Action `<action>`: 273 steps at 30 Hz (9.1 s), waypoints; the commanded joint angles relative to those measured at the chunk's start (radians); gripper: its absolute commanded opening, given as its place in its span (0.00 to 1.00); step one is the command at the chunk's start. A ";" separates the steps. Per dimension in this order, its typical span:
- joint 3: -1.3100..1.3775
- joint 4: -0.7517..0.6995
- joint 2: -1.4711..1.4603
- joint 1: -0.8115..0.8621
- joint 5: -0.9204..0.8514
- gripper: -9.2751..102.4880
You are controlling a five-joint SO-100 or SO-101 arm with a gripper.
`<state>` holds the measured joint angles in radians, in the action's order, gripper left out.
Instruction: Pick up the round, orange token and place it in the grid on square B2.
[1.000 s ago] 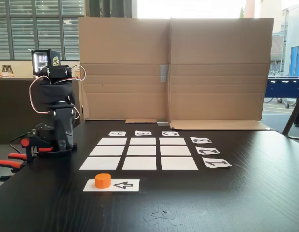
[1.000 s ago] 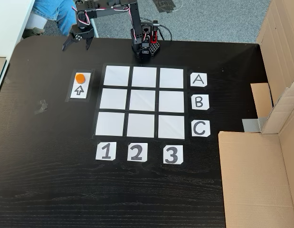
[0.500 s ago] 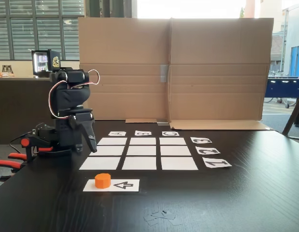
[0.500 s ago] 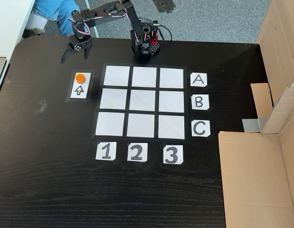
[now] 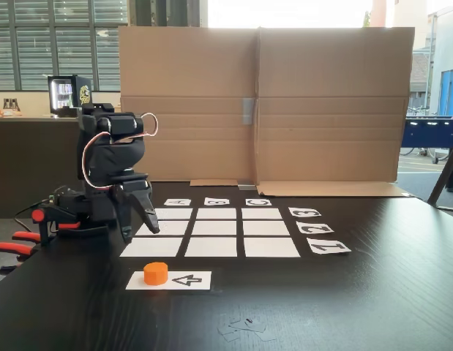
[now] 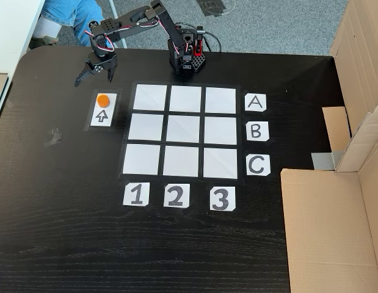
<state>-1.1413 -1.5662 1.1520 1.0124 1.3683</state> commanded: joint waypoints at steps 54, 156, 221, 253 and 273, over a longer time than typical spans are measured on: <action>0.279 0.020 -0.305 -0.115 0.040 0.76; -0.230 0.035 0.117 -1.051 0.044 0.09; -1.106 0.460 1.127 -0.627 0.060 0.91; -1.842 0.713 2.178 0.719 0.193 0.07; -1.868 0.719 2.177 0.733 0.210 0.08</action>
<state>-3.0143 -0.8514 3.3241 1.7257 1.5693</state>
